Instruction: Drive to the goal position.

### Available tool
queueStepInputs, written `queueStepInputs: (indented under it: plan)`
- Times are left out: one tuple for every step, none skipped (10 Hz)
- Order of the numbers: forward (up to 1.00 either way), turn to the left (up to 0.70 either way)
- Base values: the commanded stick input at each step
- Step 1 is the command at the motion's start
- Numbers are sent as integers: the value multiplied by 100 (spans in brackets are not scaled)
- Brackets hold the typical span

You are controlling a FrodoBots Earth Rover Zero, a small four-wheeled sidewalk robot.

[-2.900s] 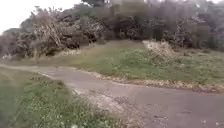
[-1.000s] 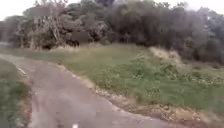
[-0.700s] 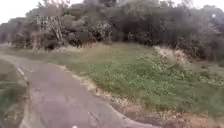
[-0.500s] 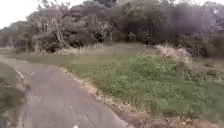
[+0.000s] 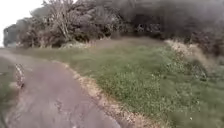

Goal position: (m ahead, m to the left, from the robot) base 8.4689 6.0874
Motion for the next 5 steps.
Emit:
queueStepInputs:
  plan:
    - [0, 0]
    - [0, 0]
    - [0, 0]
    - [2, 0]
    - [4, 0]
